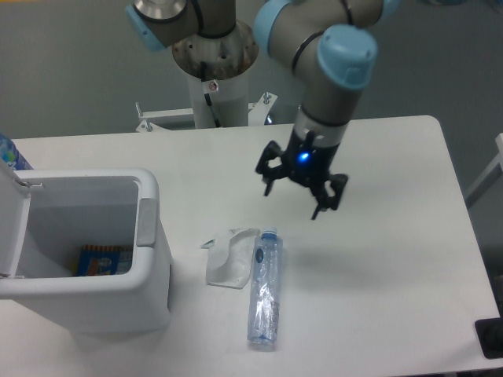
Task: Place the trash in the trash can
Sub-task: 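Lower the gripper onto the crumpled white tissue and close on it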
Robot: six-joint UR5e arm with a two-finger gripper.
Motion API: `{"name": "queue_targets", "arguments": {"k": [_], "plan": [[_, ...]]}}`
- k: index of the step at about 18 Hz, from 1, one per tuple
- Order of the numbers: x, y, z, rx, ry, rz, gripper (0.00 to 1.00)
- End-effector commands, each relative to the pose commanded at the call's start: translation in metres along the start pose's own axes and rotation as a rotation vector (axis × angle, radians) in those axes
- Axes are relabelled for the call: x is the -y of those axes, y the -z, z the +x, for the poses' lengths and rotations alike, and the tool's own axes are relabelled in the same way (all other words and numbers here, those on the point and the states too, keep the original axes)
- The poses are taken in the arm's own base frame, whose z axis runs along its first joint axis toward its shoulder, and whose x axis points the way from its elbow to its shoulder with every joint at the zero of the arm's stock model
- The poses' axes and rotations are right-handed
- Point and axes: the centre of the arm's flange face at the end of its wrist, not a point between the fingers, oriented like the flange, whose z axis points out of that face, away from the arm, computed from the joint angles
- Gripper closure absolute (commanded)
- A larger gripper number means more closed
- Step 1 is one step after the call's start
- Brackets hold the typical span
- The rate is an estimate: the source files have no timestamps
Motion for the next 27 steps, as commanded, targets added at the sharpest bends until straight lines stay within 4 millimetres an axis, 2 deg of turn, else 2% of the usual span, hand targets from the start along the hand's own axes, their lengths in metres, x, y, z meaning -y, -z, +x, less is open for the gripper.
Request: {"name": "queue_targets", "arguments": {"k": [3, 9, 11, 13, 19, 23, 25, 27], "plan": [[0.016, -0.025, 0.008, 0.005, -0.016, 0.006, 0.0], [0.022, -0.064, 0.022, 0.003, -0.05, 0.007, 0.0], [0.026, -0.071, 0.028, -0.009, -0.058, 0.004, 0.0], [0.029, -0.09, 0.029, -0.032, -0.056, -0.013, 0.0], [0.037, -0.115, 0.039, -0.052, -0.079, -0.028, 0.0], [0.043, -0.135, 0.038, -0.022, -0.049, -0.017, 0.0], [0.041, -0.142, 0.04, -0.013, -0.054, -0.048, 0.06], [0.041, -0.144, 0.044, -0.008, -0.06, -0.063, 0.19]]}}
